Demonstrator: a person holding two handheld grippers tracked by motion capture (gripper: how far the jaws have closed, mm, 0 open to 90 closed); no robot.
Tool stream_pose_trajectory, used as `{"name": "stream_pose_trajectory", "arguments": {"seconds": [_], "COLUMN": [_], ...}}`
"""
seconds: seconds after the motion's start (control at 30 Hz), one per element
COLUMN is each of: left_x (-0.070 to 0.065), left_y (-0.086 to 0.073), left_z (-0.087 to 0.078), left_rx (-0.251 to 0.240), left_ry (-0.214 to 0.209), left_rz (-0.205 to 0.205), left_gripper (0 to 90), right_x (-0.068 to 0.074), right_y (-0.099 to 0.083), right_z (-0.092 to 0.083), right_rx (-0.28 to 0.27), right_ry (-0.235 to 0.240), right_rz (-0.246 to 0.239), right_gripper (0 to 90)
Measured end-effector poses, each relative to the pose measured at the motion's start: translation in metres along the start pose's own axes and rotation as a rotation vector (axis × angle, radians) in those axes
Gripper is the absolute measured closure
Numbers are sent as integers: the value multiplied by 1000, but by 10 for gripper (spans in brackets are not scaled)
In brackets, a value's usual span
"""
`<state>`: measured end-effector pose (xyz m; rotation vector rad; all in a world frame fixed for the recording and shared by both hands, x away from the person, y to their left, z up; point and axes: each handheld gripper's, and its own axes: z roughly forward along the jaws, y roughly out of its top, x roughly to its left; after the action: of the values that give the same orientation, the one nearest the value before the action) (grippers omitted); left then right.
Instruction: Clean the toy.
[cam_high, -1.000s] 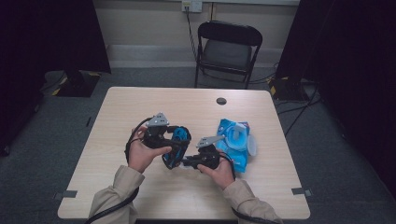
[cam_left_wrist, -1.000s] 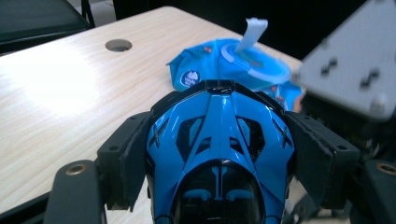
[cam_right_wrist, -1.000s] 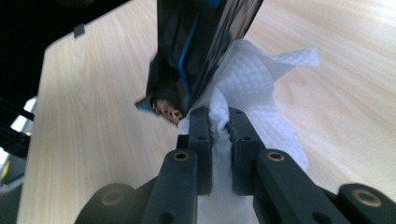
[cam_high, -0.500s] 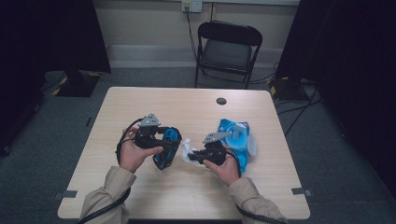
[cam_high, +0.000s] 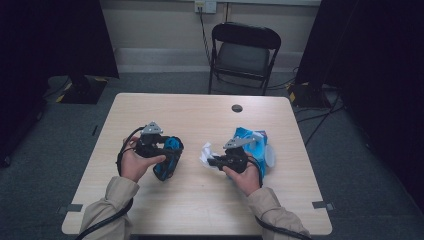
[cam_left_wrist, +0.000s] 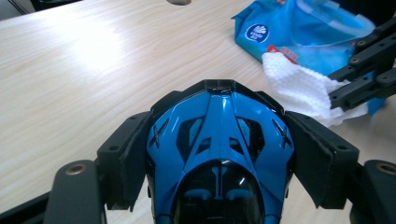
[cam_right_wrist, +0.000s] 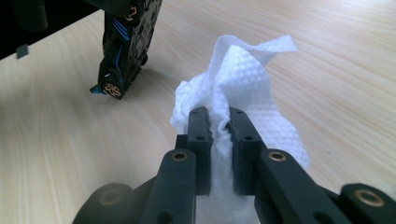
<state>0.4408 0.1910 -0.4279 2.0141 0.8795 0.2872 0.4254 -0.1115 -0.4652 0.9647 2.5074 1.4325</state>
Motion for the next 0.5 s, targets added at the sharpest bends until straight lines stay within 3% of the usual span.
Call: {"name": "stream_pose_trajectory", "arguments": {"seconds": [0.23,0.5], "left_x": [1,10], "left_y": [0,-9], "left_z": [16,37], "left_rx": [11,67], "left_ry": [6,34], "left_rz": [5,4], "left_gripper": [263,262], "right_x": [-3,-6], "right_y": [-1,-2], "right_z": [1,3], "right_rx": [3,4], "right_ry": [-22,-57], "right_rz": [14,32], "right_gripper": [807,795]}}
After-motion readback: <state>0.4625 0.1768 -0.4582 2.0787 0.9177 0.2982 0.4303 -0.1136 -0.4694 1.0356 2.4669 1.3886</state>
